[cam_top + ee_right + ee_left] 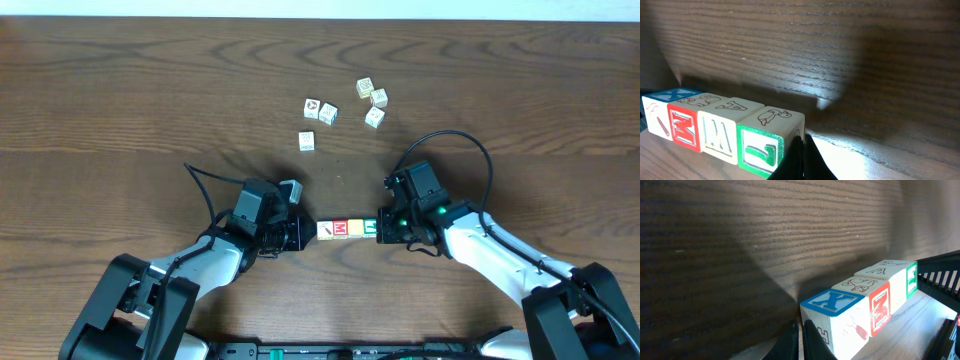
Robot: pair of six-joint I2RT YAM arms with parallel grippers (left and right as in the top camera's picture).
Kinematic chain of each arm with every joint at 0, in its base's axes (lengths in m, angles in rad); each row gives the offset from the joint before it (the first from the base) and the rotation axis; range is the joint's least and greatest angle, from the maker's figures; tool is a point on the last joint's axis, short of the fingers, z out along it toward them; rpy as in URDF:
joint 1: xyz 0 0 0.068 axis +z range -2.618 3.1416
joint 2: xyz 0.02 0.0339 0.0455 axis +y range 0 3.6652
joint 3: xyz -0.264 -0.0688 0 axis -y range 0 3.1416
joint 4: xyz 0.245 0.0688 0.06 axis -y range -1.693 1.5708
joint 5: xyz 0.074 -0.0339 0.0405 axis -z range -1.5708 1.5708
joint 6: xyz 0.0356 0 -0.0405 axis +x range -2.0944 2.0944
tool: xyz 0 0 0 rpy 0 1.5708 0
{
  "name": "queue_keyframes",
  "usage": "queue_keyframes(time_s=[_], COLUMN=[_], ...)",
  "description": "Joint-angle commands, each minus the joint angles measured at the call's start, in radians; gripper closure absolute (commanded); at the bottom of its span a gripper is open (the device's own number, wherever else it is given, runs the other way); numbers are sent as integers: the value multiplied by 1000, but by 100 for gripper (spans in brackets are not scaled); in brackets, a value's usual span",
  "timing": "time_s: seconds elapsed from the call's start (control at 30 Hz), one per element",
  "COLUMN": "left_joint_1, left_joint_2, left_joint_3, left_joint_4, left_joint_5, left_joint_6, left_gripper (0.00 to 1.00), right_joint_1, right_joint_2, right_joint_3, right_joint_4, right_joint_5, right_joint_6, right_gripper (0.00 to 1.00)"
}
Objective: Lift 4 blocks
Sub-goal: 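Press both grippers inward to squeeze the four-block row, then hold the row between both grippers and shift it slightly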
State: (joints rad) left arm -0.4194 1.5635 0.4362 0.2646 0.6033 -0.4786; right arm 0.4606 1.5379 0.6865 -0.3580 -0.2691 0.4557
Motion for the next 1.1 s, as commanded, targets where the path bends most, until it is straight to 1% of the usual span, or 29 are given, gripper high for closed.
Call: queue_keyframes(time_s=[0.0, 0.47, 0.7, 1.07], left_joint_1=[-19, -19, -19, -19], left_joint_2=[3, 3, 3, 3], left_joint_3=[43, 51, 57, 74], left_joint_4=[15, 15, 15, 14], left_joint_5=[119, 123, 122, 122], left_joint_6=[-6, -10, -10, -10], left_gripper=[93, 93, 93, 93], right_joint_1=[51, 51, 51, 48], right_joint_2=[7, 7, 7, 6], right_joint_3=[6, 21, 36, 43], right_joint_4=[19, 19, 19, 19], right_joint_5=[-155, -167, -194, -196], right_joint_6=[1, 14, 61, 61], right_gripper=[99, 99, 99, 99])
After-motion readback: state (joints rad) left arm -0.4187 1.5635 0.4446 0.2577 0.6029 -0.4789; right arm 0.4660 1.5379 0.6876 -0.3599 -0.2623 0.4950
